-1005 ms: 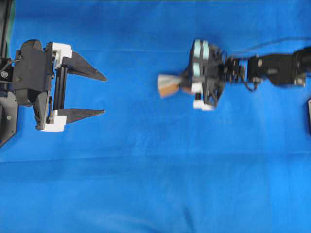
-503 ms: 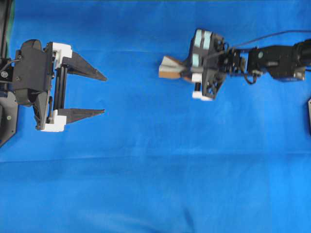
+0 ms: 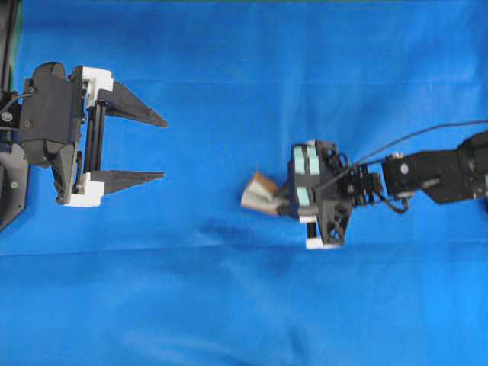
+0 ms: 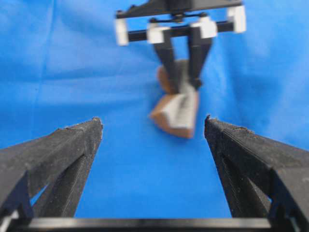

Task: Hand over the sponge with the left arm and wipe it with the right arm.

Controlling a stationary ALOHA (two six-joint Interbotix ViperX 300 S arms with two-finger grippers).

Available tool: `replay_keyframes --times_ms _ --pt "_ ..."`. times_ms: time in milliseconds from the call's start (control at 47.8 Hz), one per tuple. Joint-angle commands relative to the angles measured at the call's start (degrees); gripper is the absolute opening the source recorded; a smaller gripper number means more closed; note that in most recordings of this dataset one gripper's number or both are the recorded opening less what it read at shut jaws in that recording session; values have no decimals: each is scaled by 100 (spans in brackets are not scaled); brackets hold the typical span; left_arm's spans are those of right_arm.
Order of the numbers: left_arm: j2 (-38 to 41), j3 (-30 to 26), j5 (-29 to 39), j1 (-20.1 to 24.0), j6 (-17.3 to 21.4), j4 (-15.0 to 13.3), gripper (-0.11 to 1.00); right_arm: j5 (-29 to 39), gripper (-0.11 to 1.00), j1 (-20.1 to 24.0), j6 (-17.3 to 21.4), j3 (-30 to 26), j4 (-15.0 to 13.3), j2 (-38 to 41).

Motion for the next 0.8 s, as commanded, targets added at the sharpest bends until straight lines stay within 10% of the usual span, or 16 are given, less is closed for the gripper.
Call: replay_keyframes --times_ms 0,775 --pt "-9 -70 -53 -9 0 -9 92 -9 25 290 62 -79 9 -132" --pt "-9 -62 -44 -9 -26 -9 92 44 24 -1723 -62 -123 -967 -185"
